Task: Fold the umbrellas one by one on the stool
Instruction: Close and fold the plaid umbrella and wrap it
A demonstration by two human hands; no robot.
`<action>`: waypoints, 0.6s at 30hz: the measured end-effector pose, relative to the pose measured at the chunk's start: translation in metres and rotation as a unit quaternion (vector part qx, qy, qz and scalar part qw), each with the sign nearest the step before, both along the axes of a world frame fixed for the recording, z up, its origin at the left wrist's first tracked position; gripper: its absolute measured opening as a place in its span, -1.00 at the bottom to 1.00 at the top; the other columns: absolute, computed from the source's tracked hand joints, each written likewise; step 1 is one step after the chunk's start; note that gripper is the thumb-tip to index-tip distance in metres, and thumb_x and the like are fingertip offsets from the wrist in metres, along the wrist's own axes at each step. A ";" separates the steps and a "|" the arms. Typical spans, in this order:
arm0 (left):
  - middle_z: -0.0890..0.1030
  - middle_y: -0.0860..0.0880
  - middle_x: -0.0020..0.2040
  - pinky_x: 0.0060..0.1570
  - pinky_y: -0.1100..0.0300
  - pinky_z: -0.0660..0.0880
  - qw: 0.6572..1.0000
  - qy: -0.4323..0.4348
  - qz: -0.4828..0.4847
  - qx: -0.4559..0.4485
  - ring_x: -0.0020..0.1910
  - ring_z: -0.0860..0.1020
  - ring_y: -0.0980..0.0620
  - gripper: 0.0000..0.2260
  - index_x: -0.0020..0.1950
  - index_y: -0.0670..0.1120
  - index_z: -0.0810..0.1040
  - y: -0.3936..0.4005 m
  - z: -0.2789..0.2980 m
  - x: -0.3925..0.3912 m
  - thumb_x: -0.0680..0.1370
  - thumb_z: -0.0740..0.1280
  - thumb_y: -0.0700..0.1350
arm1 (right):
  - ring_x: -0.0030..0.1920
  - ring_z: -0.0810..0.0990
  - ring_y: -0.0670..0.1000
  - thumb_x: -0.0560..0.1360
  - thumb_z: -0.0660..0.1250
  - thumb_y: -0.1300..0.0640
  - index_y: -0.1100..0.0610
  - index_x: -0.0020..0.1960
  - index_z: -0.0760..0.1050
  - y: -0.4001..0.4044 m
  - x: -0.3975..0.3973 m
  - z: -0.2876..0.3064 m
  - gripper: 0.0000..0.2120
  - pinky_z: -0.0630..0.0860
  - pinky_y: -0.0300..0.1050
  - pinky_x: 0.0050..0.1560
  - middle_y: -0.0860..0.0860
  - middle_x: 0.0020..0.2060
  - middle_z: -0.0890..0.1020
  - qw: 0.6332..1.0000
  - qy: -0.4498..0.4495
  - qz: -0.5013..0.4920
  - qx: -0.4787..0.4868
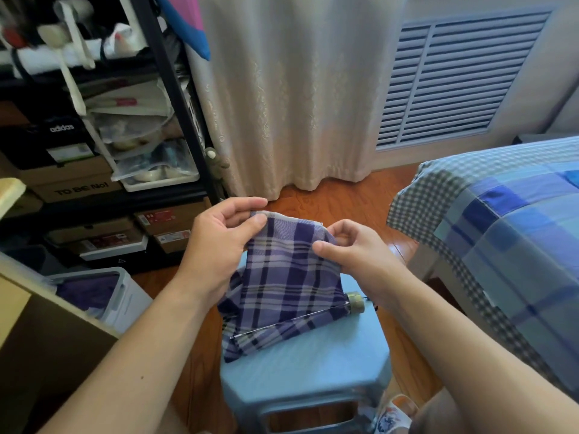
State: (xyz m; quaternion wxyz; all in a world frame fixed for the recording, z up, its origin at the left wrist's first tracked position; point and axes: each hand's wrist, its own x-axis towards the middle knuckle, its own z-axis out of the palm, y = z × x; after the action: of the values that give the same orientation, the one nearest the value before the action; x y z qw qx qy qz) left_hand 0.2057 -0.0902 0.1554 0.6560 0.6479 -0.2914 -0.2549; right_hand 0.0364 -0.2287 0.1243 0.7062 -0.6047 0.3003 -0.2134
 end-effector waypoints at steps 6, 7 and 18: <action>0.74 -0.15 -0.02 0.06 -0.05 0.63 1.000 0.021 0.015 -0.005 0.03 0.71 -0.13 -0.84 0.08 -0.09 0.67 0.006 0.001 -0.005 0.60 0.38 -0.31 | -0.12 0.73 0.10 0.55 0.48 0.18 0.26 -0.04 0.66 0.003 -0.005 0.007 -0.87 0.67 -0.11 -0.16 0.18 -0.10 0.74 0.998 0.011 0.020 -0.057; 0.74 -0.15 -0.03 0.05 -0.04 0.64 0.999 0.024 0.020 -0.007 0.02 0.71 -0.13 -0.84 0.08 -0.10 0.67 0.008 0.002 -0.006 0.59 0.38 -0.31 | -0.07 0.73 0.14 0.56 0.47 0.09 0.22 -0.06 0.69 0.000 -0.007 0.006 -0.82 0.69 -0.03 -0.07 0.17 -0.08 0.75 0.996 0.029 0.034 -0.081; 0.74 -0.12 -0.06 0.05 0.02 0.66 1.000 -0.003 0.018 0.006 -0.02 0.72 -0.06 -0.86 0.06 -0.12 0.67 0.007 0.019 -0.015 0.59 0.38 -0.31 | -0.06 0.71 0.16 0.46 0.54 0.33 0.20 0.00 0.54 -0.001 -0.011 0.006 -0.79 0.69 0.14 0.03 0.23 -0.04 0.70 0.997 -0.015 -0.024 -0.076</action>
State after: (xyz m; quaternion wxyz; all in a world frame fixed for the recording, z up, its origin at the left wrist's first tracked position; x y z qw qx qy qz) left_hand 0.1906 -0.0833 0.1740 0.6554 0.6581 -0.2803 -0.2426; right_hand 0.0256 -0.2297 0.1303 0.6574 -0.6456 0.2873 -0.2617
